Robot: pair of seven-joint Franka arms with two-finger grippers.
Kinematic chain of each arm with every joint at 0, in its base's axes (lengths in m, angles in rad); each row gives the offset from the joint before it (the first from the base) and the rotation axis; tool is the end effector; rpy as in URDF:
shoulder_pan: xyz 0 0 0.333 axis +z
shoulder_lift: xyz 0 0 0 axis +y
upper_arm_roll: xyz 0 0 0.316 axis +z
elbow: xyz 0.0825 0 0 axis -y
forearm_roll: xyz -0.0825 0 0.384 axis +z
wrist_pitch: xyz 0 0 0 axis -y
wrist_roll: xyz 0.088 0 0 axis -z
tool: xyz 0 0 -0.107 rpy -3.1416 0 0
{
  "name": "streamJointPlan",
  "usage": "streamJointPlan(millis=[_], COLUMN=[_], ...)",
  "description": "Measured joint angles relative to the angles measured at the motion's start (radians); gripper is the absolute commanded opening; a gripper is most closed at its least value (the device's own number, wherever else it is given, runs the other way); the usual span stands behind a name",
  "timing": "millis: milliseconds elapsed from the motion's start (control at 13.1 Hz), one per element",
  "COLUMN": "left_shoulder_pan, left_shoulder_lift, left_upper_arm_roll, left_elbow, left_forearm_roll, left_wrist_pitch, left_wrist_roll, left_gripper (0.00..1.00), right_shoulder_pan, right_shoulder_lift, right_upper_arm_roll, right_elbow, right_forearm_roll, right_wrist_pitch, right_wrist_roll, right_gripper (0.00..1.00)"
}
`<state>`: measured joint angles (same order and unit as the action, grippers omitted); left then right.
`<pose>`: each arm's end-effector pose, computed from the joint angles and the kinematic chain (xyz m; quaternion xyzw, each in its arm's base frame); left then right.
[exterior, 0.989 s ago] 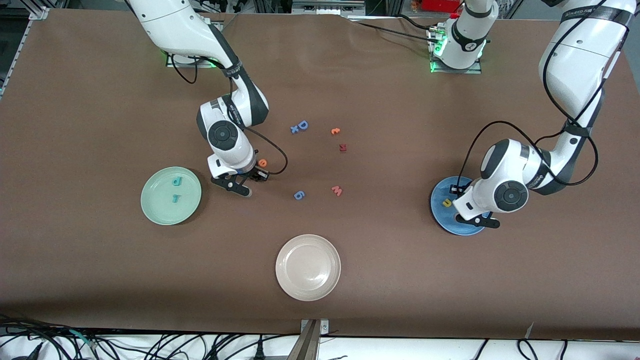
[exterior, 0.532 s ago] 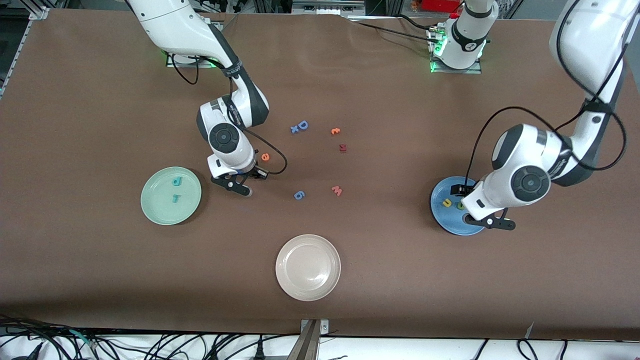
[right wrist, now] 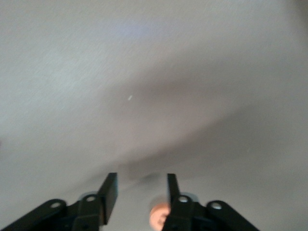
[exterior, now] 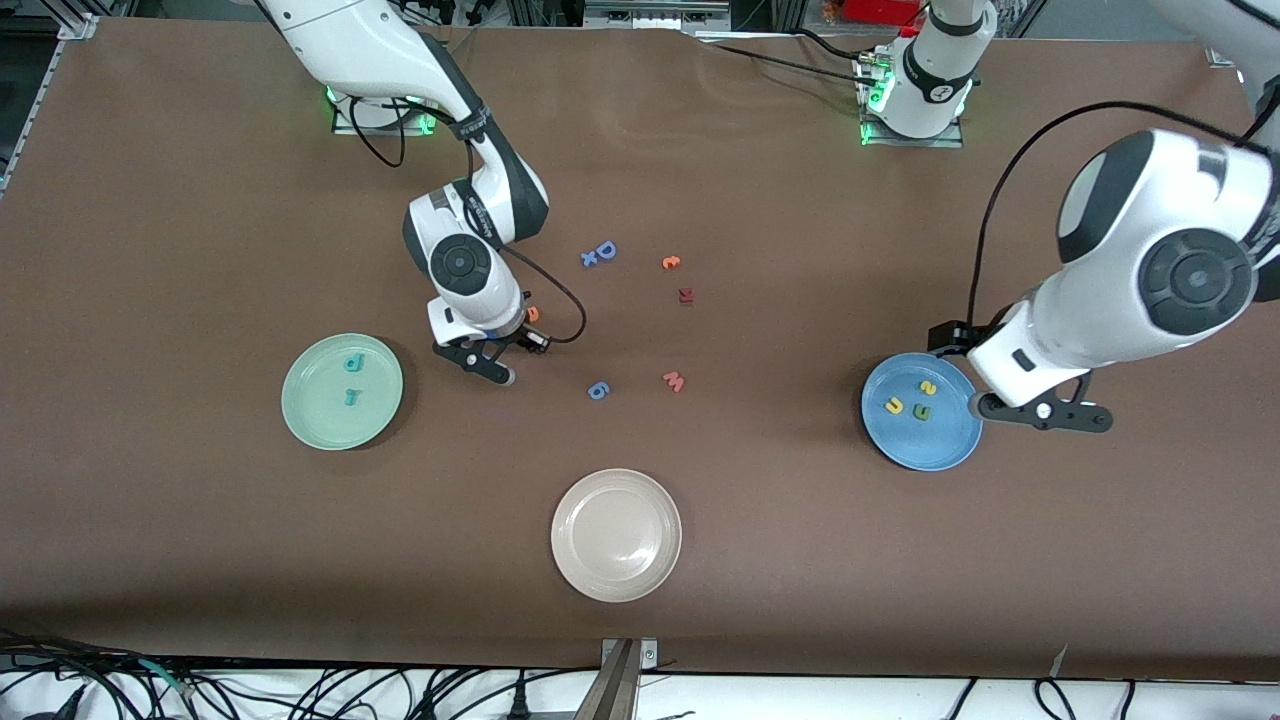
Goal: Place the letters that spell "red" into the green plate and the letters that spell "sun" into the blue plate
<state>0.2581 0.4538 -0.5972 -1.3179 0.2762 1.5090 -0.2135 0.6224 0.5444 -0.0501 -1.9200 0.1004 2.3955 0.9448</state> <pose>0.6463 -0.1169 0.4964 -0.9940 0.0548 0.0873 0.0370 0.5199 0.3372 0.2006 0.9749 -0.2191 -0.0380 0.0089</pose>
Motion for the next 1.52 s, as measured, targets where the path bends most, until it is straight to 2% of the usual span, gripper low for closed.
streamJointPlan(millis=[380, 532, 609, 761, 913, 1217, 1521], left_shoulder_pan=[0.015, 0.01, -0.033, -0.151, -0.197, -0.246, -0.25], left_shoulder_lift=[-0.087, -0.102, -0.115, -0.144, -0.183, -0.324, -0.396], left_upper_arm_roll=[0.008, 0.051, 0.124, 0.317, 0.4, 0.437, 0.448], left_elbow=[0.023, 0.023, 0.023, 0.022, -0.008, -0.193, -0.289], left_forearm_roll=[-0.006, -0.043, -0.077, -0.199, -0.262, -0.268, -0.269], left_wrist_pitch=[-0.03, -0.03, -0.03, -0.03, -0.018, 0.066, 0.081], left_wrist_roll=[0.0, 0.0, 0.0, 0.002, 0.002, 0.001, 0.001], left_gripper=[1.0, 1.0, 1.0, 1.0, 1.0, 1.0, 1.0], right_shoulder_pan=[0.006, 0.006, 0.007, 0.006, 0.007, 0.007, 0.007], right_shoulder_lift=[-0.015, -0.028, -0.037, -0.054, -0.064, -0.066, -0.066], right_upper_arm_roll=[0.028, 0.029, 0.029, 0.029, 0.029, 0.038, 0.041], right_elbow=[-0.029, -0.052, -0.065, -0.097, -0.139, -0.18, -0.197], right_forearm_roll=[0.0, 0.0, 0.0, 0.0, 0.0, 0.0, 0.0], right_wrist_pitch=[-0.013, -0.013, -0.012, 0.006, 0.056, 0.111, 0.142], right_wrist_roll=[0.051, 0.051, 0.051, 0.051, 0.051, 0.051, 0.051], right_gripper=[0.64, 0.64, 0.64, 0.64, 0.64, 0.64, 0.64])
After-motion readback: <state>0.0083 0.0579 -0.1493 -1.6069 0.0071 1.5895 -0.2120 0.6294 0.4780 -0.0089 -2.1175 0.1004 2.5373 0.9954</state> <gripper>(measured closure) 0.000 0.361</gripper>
